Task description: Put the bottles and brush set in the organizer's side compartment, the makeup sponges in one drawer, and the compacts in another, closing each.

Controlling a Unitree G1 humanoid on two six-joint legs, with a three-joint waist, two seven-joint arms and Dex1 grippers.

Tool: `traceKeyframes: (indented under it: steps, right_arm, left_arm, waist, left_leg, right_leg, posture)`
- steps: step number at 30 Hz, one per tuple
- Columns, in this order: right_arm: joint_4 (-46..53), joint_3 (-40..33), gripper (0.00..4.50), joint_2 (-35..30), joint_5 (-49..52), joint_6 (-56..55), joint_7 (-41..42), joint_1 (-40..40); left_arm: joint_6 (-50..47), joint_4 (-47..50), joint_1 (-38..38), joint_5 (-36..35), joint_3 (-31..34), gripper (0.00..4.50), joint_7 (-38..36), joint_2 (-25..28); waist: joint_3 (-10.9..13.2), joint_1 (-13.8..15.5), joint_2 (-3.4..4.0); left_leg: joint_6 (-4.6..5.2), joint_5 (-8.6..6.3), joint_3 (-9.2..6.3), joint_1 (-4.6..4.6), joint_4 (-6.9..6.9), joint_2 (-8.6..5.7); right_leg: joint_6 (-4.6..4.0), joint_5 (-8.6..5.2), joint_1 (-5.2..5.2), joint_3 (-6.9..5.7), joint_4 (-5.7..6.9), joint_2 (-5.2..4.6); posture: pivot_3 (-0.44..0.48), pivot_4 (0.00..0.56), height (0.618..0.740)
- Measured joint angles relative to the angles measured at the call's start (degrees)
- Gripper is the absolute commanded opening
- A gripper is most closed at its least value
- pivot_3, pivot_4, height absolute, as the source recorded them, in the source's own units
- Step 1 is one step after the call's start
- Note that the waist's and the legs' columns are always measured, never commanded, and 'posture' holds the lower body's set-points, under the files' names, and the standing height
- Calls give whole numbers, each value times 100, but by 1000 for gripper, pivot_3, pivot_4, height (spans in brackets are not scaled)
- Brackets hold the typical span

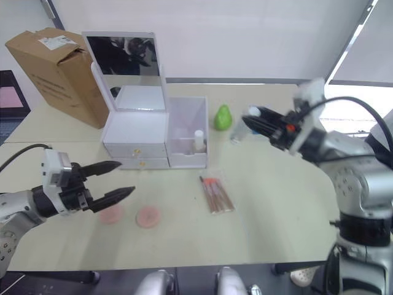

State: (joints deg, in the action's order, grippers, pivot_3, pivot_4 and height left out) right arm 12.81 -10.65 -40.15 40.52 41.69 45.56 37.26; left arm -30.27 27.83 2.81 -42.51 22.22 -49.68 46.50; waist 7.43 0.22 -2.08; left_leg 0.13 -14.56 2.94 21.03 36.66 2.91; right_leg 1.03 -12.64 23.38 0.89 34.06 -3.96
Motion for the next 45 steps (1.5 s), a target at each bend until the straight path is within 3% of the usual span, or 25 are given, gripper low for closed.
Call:
traceKeyframes:
  steps: [5,10,17,33,45]
  right_arm:
    - [-905,826,909,779,-112,110,189,1513]
    - [-1972,1680,909,1235,-935,-332,392,2262]
    - [-3068,2407,909,1620,-1988,-1191,806,2314]
    - [-5549,2789,909,2605,-3524,-2985,1003,2665]
    - [-6012,2748,909,2887,-3928,-3309,935,2730]
  left_arm:
    - [11,-119,8,45,307,4500,192,-9]
    - [-17,28,-96,-38,421,4500,361,-8]
    - [-110,322,-109,-151,471,4500,540,-7]
    - [-254,538,-82,-295,498,4500,821,-7]
    - [-258,542,-113,-408,497,4500,884,-7]
  waist:
    - [0,-17,-1]
    - [0,7,-2]
    - [0,-11,-6]
    - [6,-107,4]
    - [7,-115,7]
  left_leg:
    - [0,1,2,4,0,1]
    - [0,1,4,8,1,1]
    - [0,1,6,9,10,1]
    - [0,1,-3,4,9,4]
    - [-1,1,-7,2,9,5]
  right_leg:
    - [-32,19,3,-2,4,-2]
    - [-47,28,5,-11,4,-10]
    - [-45,31,6,-10,9,-9]
    - [-42,34,4,-5,12,6]
    - [-43,35,2,-5,13,7]
  posture:
    - [0,150,740]
    - [0,150,740]
    - [0,150,740]
    - [0,150,740]
    - [0,150,740]
